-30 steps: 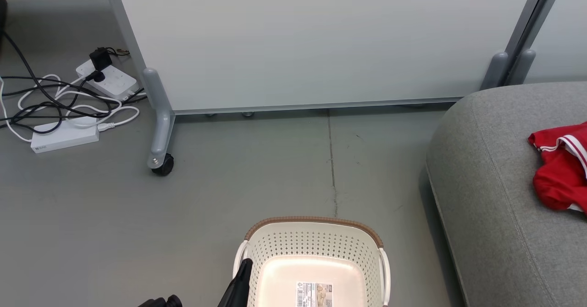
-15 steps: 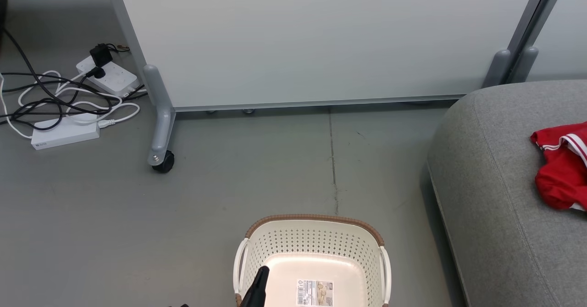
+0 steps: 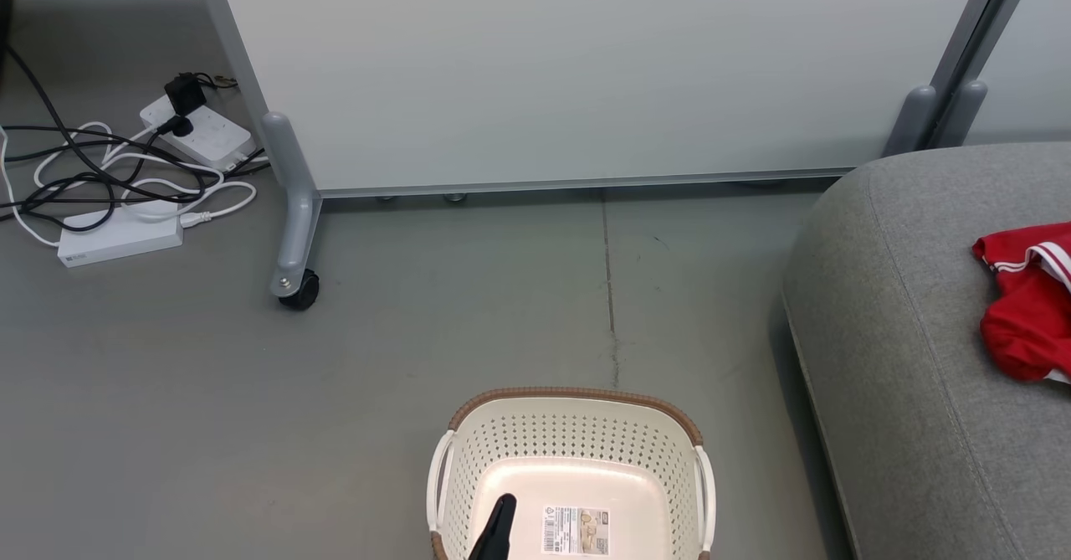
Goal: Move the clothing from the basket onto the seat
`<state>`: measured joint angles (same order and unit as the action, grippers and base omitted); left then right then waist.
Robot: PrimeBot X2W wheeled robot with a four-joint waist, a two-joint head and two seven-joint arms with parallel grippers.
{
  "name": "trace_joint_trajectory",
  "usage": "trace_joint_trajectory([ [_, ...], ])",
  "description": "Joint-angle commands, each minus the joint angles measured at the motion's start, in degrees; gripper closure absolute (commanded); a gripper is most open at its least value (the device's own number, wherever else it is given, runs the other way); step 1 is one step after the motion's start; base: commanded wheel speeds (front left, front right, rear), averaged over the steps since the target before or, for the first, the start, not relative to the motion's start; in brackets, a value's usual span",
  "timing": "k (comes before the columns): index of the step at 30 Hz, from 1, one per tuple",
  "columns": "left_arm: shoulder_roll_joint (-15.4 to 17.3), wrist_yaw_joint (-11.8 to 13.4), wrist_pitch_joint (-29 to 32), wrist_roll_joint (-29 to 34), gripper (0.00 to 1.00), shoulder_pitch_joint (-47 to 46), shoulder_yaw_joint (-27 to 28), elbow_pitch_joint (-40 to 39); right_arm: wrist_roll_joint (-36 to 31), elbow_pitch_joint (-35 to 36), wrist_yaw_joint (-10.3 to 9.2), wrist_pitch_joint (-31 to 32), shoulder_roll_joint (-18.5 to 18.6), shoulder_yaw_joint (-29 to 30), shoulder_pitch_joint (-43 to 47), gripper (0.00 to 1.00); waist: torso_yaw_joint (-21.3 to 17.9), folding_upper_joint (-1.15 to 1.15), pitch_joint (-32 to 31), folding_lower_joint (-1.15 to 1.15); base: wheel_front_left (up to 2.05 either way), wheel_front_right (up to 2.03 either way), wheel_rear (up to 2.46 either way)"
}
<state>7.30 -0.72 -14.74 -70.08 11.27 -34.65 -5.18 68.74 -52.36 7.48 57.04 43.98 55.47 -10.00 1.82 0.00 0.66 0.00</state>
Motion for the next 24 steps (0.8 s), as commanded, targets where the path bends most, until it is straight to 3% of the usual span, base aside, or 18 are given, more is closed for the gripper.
trace_joint_trajectory([
  [1,-0.1,-0.7,-0.3,-0.8,1.00,0.0,-0.1,-0.9,1.5,-0.7,0.02,1.2,1.9,1.4,-1.0,1.00,0.0,0.00,0.0,0.00,0.00,0.00,0.00],
  [24,-2.5,-3.0,-0.3,-7.5,1.00,2.0,-2.3,-3.0,11.7,-9.8,0.02,12.0,9.4,11.3,-3.4,1.00,0.3,0.00,0.8,0.00,0.00,0.00,0.00],
])
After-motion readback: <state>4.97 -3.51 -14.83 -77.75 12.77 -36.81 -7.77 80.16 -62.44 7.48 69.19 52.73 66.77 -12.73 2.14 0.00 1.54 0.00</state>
